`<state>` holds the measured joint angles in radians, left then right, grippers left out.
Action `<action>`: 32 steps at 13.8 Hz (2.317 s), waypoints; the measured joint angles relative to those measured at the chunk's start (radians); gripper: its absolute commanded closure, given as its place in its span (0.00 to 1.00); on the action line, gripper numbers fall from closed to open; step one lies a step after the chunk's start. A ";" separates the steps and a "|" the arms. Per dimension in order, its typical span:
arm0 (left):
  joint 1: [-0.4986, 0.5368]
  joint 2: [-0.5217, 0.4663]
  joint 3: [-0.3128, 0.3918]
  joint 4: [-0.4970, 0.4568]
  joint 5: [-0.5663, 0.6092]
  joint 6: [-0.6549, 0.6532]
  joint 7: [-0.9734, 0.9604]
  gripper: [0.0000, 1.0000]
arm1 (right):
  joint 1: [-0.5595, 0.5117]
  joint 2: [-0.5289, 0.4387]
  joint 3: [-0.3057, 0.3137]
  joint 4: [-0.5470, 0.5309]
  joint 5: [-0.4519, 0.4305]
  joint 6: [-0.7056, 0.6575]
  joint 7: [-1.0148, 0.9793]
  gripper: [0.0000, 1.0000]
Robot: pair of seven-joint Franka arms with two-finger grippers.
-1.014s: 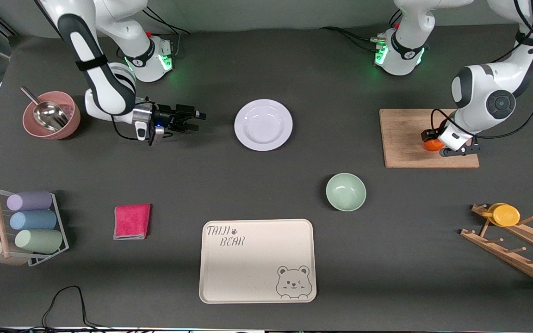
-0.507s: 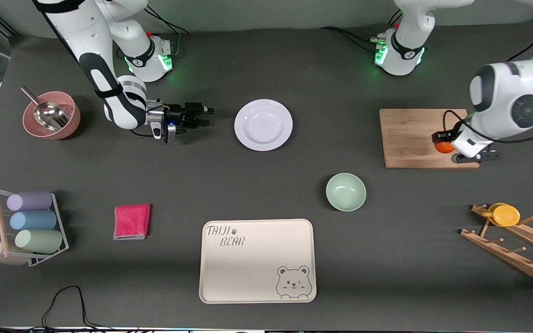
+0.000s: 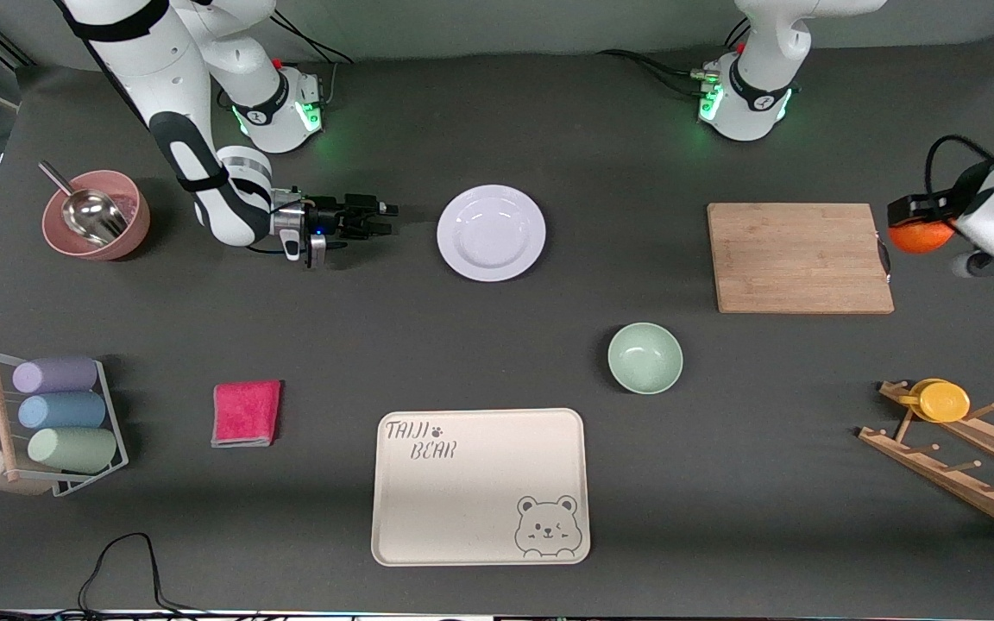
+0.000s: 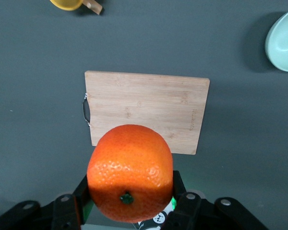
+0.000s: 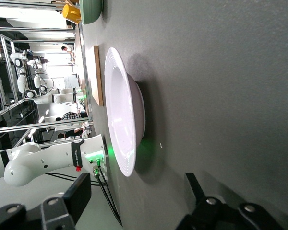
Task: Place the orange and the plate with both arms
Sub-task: 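Carry the orange with the left gripper over the white plate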
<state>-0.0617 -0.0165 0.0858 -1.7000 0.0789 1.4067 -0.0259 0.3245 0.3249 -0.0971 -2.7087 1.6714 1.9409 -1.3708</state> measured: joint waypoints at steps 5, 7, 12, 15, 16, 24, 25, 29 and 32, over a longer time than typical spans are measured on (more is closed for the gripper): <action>-0.023 0.095 -0.041 0.148 -0.028 -0.040 -0.033 1.00 | -0.001 0.005 0.000 0.000 0.000 -0.001 -0.002 0.48; -0.031 0.148 -0.133 0.171 -0.043 -0.038 -0.182 1.00 | -0.002 0.005 0.000 0.001 0.000 -0.001 -0.003 0.55; -0.066 0.287 -0.395 0.199 -0.071 0.124 -0.657 1.00 | -0.003 0.006 -0.001 0.001 0.000 -0.001 -0.016 0.55; -0.125 0.351 -0.479 0.202 -0.074 0.178 -0.810 1.00 | -0.003 0.010 -0.001 0.001 0.000 -0.001 -0.029 0.55; -0.161 0.371 -0.494 0.199 -0.074 0.204 -0.859 1.00 | -0.005 0.016 -0.001 0.001 0.000 -0.002 -0.043 0.55; -0.409 0.529 -0.505 0.003 -0.072 0.692 -1.153 1.00 | -0.026 0.073 -0.002 0.019 0.003 -0.034 -0.100 0.55; -0.429 0.552 -0.506 -0.023 -0.072 0.739 -1.169 1.00 | -0.026 0.073 -0.002 0.019 0.003 -0.034 -0.100 0.55; -0.510 0.626 -0.505 -0.048 -0.030 0.811 -1.254 1.00 | -0.027 0.073 -0.002 0.020 0.003 -0.034 -0.100 0.55; -0.535 0.658 -0.505 -0.063 -0.009 0.874 -1.279 1.00 | -0.027 0.074 -0.002 0.020 0.004 -0.034 -0.100 0.55</action>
<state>-0.5963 0.6418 -0.4187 -1.7630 0.0701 2.2810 -1.3051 0.2979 0.3989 -0.0987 -2.6887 1.6750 1.9068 -1.4712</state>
